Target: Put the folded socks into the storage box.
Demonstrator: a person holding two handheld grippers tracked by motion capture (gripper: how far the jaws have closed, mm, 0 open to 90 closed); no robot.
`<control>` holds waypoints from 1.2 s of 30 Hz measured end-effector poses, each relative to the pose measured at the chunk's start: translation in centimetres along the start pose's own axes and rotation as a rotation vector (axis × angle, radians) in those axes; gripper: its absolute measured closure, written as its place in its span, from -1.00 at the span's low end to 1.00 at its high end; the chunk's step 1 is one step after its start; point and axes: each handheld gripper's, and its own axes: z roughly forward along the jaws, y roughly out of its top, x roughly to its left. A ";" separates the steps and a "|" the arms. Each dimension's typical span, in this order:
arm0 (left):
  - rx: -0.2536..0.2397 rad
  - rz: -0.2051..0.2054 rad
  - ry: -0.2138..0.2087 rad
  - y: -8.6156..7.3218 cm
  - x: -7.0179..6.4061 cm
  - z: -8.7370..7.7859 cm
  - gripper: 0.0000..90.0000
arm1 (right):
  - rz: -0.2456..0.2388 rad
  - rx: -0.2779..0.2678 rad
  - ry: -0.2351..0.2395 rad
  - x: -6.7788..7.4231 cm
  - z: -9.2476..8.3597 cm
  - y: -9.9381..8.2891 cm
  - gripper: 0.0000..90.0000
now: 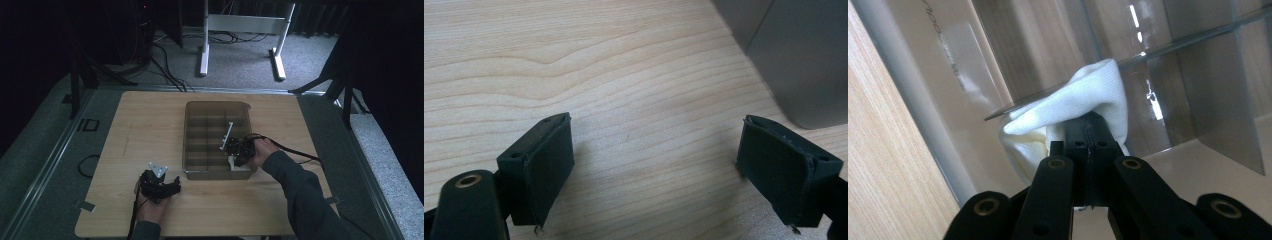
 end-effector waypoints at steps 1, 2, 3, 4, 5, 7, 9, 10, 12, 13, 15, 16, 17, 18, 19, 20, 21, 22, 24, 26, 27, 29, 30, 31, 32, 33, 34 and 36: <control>-0.001 -0.001 0.000 0.0 0.0 0.0 -0.66 | 0.001 0.005 0.001 0.0 0.1 0.1 1.00; 0.000 0.000 0.000 0.0 0.0 0.0 -0.66 | -0.002 0.012 0.001 0.0 0.3 0.1 1.00; 0.000 -0.001 0.000 0.0 0.0 0.0 -0.66 | 0.000 0.018 0.004 0.0 0.5 0.2 1.00; 0.000 0.000 0.000 0.0 0.0 0.0 -0.66 | -0.002 0.023 0.002 0.0 0.7 0.2 1.00; 0.000 0.000 0.000 0.0 0.0 0.0 -0.66 | -0.003 0.027 0.003 0.1 0.8 0.3 1.00; 0.000 0.000 0.000 0.0 0.0 0.0 -0.66 | -0.006 0.037 -0.001 0.1 1.1 0.4 1.00; 0.000 0.000 0.000 0.0 0.0 0.0 -0.66 | -0.006 0.041 -0.002 0.1 1.3 0.4 1.00; 0.000 -0.001 0.000 0.0 0.0 0.0 -0.66 | -0.004 0.045 -0.001 0.1 1.4 0.5 1.00; 0.000 0.000 0.000 0.0 0.0 0.0 -0.66 | -0.003 0.049 0.000 0.1 1.4 0.5 1.00; 0.000 -0.001 0.000 0.0 0.0 0.0 -0.66 | -0.003 0.059 0.002 0.1 1.7 0.6 1.00; 0.000 -0.001 0.000 0.0 0.0 0.0 -0.66 | -0.001 0.063 0.003 0.1 1.8 0.6 1.00; 0.000 -0.001 0.000 0.0 0.0 0.0 -0.66 | -0.001 0.063 0.003 0.1 1.8 0.6 1.00; 0.000 0.000 0.000 0.0 0.0 0.0 -0.66 | 0.000 0.080 0.010 0.1 2.3 0.8 1.00; 0.000 0.000 0.000 0.0 0.0 0.0 -0.66 | 0.002 0.084 0.012 0.1 2.4 0.9 1.00; 0.000 -0.001 0.000 0.0 0.0 0.0 -0.66 | 0.004 0.089 0.015 0.0 2.4 1.0 1.00; 0.000 0.000 0.000 0.0 0.0 0.0 -0.66 | 0.004 0.090 0.016 0.0 2.5 1.0 1.00; 0.000 0.000 0.000 0.0 0.0 0.0 -0.66 | 0.004 0.093 0.018 0.0 2.5 1.0 1.00; 0.000 0.000 0.000 0.0 0.0 0.0 -0.66 | 0.007 0.095 0.019 0.0 2.6 1.0 1.00; 0.000 0.000 0.000 0.0 0.0 0.0 -0.66 | 0.016 0.100 0.023 0.0 2.9 1.1 1.00; 0.000 0.000 0.000 0.0 0.0 0.0 -0.66 | 0.024 0.102 0.029 -0.1 3.0 1.1 1.00; 0.000 0.000 0.000 0.0 0.0 0.0 -0.66 | 0.025 0.102 0.033 -0.1 3.0 1.1 1.00; 0.000 0.000 0.000 0.0 0.0 0.0 -0.66 | 0.030 0.101 0.040 -0.3 3.1 1.1 1.00; 0.000 0.000 0.000 0.0 0.0 0.0 -0.66 | 0.030 0.101 0.040 -0.3 3.1 1.1 1.00; 0.000 0.000 0.000 0.0 0.0 0.0 -0.66 | 0.035 0.100 0.043 -0.3 3.1 1.0 1.00; 0.001 0.000 0.000 0.0 0.0 0.0 -0.66 | 0.046 0.097 0.048 -0.4 3.2 1.0 1.00; 0.001 0.000 0.000 0.0 0.0 0.0 -0.66 | 0.046 0.097 0.048 -0.4 3.2 1.0 1.00; 0.001 0.000 0.000 0.0 0.0 0.0 -0.66 | 0.053 0.097 0.054 -0.5 3.2 1.0 1.00; 0.000 0.000 0.000 0.0 0.0 0.0 -0.66 | 0.054 0.100 0.056 -0.5 3.2 1.0 1.00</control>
